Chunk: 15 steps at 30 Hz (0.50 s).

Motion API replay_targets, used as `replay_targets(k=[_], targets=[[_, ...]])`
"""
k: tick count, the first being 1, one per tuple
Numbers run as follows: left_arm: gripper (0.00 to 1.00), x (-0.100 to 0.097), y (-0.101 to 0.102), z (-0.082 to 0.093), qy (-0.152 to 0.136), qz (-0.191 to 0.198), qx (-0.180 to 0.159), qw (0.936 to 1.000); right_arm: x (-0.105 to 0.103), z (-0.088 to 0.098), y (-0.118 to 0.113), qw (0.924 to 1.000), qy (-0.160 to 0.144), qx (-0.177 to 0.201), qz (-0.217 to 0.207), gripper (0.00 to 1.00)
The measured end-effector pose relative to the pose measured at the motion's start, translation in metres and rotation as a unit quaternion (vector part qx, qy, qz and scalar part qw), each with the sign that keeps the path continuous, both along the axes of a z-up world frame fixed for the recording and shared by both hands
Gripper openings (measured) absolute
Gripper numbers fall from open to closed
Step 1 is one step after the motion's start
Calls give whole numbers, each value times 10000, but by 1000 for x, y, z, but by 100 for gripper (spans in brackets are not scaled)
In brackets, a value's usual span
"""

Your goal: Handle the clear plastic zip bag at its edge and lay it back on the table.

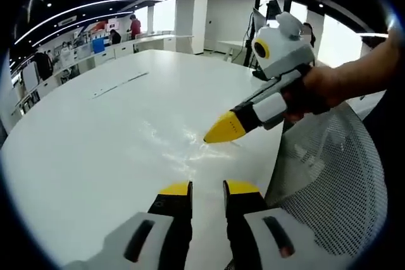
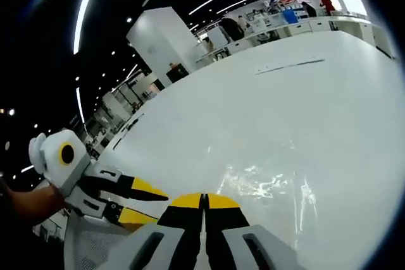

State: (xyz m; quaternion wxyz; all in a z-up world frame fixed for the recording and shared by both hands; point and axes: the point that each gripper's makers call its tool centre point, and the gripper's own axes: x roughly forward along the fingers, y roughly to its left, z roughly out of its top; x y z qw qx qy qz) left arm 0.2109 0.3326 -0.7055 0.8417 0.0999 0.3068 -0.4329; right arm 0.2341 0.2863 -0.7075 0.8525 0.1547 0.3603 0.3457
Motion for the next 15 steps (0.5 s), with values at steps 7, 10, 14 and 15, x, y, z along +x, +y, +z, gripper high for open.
replay_targets(k=[7,10,14,15], targets=[[19,10,3,8,-111,-66,47,9999,1,3,-2,9997,-136,-134,139,0],[20,17,5,12,-186,-103,91,9997,-1,2,-3,9991,-198,-257,274,0],[20,23,5,18,-269,-152,143,9994,-3,1,-4,9978,-286,-408,431,0],[20,26,7,18,-289,-162,159,9993,-3,1,-5,9974,-319,-438,479,0]])
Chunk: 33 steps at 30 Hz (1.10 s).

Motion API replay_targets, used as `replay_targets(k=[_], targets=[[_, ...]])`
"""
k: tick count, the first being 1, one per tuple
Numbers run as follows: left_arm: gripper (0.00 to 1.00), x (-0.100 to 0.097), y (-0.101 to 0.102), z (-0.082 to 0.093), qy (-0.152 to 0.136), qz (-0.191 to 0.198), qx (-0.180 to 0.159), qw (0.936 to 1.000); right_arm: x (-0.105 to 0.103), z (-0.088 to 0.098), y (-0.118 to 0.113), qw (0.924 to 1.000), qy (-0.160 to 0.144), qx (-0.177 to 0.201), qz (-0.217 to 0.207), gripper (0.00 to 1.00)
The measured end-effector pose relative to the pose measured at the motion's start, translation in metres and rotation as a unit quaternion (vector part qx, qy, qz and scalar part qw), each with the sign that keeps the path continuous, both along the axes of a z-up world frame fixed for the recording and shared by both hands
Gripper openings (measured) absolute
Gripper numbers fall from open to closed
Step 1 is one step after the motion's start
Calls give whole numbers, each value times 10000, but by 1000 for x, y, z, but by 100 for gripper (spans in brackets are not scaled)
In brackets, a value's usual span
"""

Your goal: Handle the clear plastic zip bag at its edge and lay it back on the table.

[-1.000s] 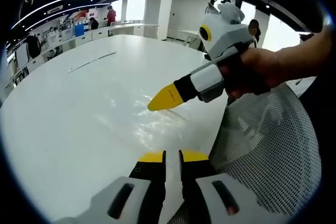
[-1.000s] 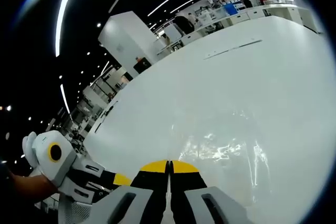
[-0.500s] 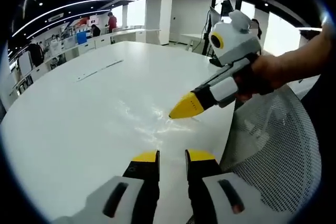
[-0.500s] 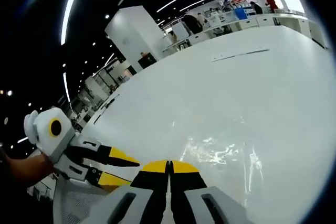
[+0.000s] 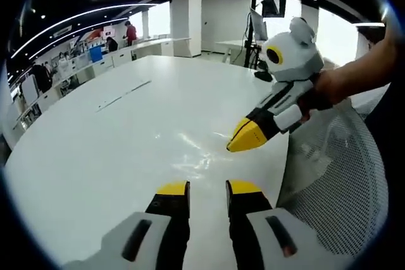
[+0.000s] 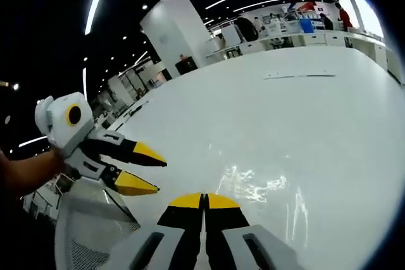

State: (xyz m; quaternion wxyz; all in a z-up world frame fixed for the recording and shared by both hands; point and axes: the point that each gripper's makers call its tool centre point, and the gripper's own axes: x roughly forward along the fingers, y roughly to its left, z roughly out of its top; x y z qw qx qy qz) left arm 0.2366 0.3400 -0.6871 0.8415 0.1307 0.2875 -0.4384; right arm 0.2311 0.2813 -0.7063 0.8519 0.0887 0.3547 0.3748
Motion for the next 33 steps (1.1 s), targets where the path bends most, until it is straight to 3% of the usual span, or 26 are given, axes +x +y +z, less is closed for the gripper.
replay_targets(k=[19,33], targets=[[23,18,6,13,-199,-159,145,9996,-4,9,-8,9943,-541,-658,642,0],[24,26,6,27,-387,-449,372,9975,-8,12,-8,9827,-925,-1106,1161,0]])
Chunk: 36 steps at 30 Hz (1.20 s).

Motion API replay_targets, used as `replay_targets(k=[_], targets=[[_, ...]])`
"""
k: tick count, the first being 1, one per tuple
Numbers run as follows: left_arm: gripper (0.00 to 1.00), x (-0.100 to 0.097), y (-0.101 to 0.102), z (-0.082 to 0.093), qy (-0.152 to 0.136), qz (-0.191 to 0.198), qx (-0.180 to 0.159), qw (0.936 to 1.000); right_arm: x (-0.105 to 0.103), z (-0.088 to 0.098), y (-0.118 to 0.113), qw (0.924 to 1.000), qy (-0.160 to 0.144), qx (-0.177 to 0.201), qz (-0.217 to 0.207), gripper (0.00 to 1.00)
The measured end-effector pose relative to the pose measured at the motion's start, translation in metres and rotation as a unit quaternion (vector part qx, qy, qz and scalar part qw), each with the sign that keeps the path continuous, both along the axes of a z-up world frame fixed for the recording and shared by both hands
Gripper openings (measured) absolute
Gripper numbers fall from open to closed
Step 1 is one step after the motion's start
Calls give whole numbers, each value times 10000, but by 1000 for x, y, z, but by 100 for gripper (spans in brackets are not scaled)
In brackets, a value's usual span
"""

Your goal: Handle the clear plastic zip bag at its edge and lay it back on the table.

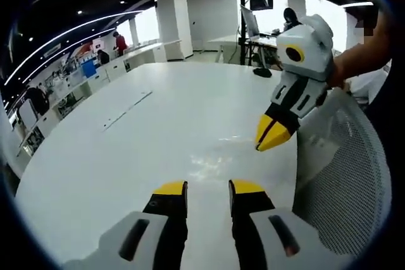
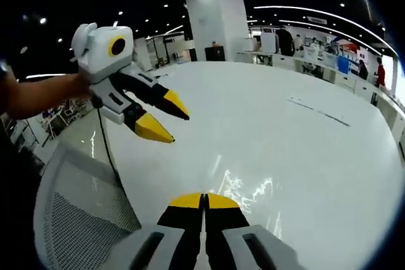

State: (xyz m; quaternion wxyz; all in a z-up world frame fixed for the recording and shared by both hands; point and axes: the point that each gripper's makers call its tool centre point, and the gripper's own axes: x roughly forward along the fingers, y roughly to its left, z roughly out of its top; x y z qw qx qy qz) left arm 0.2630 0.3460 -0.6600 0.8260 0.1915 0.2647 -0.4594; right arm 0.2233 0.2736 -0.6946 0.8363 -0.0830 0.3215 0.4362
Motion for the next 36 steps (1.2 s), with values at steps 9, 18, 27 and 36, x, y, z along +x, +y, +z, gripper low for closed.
replay_targets(k=[9,18,27,36], targets=[[25,2,-6,9,-110,-295,159,9994,-1,2,-1,9993,-155,-220,248,0],[25,7,-7,14,-217,-511,297,9980,-3,6,1,9964,-338,-501,594,0],[25,5,-4,11,-239,-895,609,9938,-3,6,3,9918,-468,-730,936,0],[24,0,-6,6,-246,-1234,788,9889,-3,8,3,9859,-611,-912,1262,0]])
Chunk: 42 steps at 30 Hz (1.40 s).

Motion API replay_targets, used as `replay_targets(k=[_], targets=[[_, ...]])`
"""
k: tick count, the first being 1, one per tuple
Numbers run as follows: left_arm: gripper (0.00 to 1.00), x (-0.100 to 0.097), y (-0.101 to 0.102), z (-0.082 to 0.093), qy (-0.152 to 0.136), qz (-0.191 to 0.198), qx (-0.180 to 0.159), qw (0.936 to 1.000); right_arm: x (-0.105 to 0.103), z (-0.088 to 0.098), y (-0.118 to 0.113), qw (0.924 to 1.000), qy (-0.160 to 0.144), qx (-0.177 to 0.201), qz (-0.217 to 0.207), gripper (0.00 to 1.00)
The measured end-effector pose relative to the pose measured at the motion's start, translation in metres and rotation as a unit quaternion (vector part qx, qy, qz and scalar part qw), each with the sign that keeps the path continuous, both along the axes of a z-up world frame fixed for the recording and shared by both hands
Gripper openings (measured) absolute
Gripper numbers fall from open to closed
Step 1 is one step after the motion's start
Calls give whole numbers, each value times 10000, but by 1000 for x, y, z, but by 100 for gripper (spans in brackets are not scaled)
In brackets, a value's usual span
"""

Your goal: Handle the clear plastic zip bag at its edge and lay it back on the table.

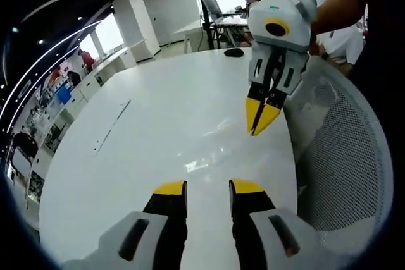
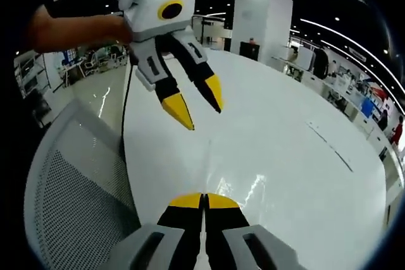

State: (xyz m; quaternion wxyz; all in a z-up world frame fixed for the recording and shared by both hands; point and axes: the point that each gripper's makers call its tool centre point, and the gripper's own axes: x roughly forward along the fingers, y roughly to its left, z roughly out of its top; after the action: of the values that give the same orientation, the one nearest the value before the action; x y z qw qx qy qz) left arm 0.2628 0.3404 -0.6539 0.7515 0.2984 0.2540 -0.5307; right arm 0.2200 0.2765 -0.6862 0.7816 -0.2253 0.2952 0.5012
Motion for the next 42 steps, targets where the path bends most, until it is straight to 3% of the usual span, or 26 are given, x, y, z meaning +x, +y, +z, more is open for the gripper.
replay_targets(k=[21,34,42], targets=[[20,-6,-9,-6,164,-680,251,9972,-6,1,-4,9971,-290,-433,560,0],[13,-24,-8,-22,556,-1105,661,9901,-15,-2,0,9922,-345,-773,916,0],[7,-30,-8,-27,573,-1289,811,9867,-19,-1,0,9895,-408,-894,1064,0]])
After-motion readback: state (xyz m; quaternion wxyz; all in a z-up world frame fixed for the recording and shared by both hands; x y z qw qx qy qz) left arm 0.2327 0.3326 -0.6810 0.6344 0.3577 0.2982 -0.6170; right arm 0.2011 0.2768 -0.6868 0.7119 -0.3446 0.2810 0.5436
